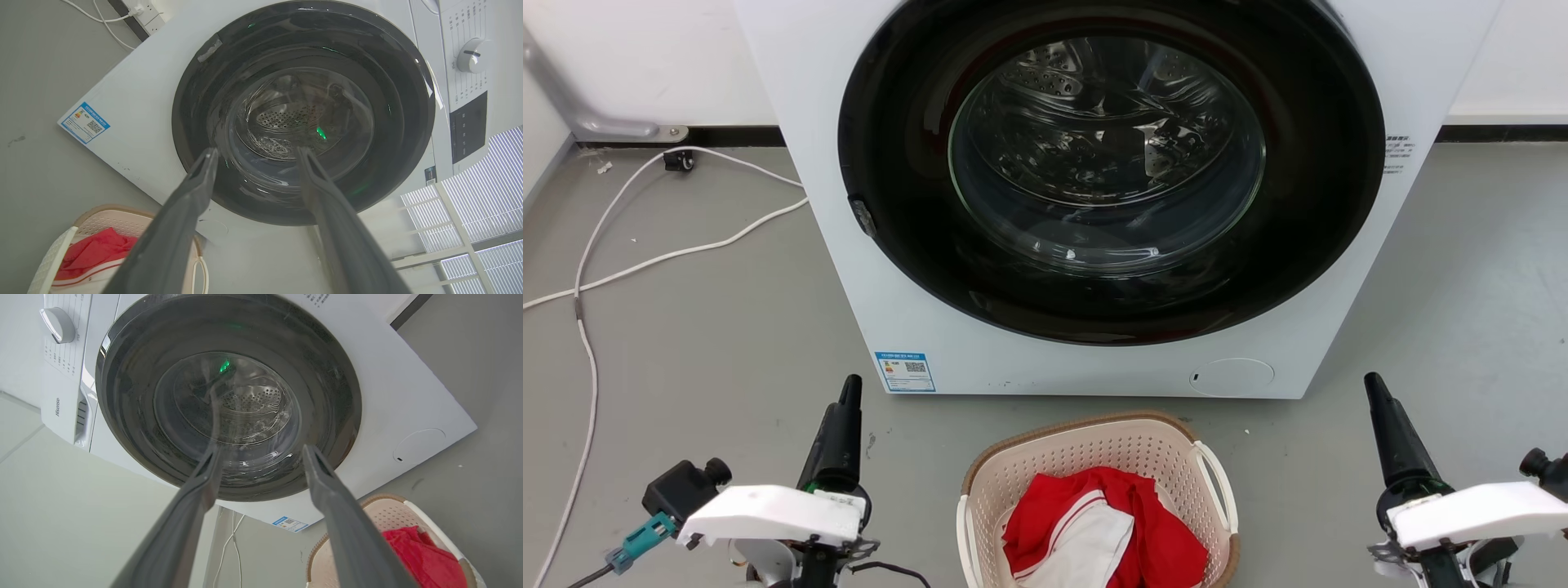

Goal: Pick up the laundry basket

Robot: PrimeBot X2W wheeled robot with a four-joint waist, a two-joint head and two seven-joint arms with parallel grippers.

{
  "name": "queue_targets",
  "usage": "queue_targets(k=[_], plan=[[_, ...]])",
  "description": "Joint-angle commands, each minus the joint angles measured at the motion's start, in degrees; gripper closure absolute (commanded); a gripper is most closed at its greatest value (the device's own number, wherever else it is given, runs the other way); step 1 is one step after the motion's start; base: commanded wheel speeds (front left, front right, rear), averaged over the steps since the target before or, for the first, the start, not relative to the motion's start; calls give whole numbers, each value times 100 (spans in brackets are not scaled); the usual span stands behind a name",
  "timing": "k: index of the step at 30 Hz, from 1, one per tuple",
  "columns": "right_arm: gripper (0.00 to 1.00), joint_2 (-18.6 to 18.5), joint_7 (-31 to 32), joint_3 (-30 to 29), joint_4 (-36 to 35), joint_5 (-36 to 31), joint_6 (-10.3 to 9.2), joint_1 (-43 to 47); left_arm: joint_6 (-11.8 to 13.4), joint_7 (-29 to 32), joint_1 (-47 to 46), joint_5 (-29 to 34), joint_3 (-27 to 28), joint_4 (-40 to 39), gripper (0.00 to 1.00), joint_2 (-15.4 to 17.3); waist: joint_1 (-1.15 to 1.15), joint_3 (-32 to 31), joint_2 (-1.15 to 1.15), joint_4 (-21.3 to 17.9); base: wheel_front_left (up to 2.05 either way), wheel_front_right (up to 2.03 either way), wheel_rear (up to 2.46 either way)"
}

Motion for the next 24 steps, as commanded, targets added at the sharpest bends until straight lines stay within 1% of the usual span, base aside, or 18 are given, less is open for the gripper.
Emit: queue_targets(k=[1,11,24], plan=[[0,-8,13,22,-166,-247,5,-21,-7,-51,-136,242,-36,-109,0,20,0,0,0,3,0,0,0],[0,-3,97,70,-459,-1319,7,120,2,-250,-125,1367,-212,-109,0,53,0,-9,0,35,0,0,0],[0,2,220,29,-755,-2462,9,287,40,-484,-139,2512,-476,-80,0,114,0,-27,0,63,0,0,0]])
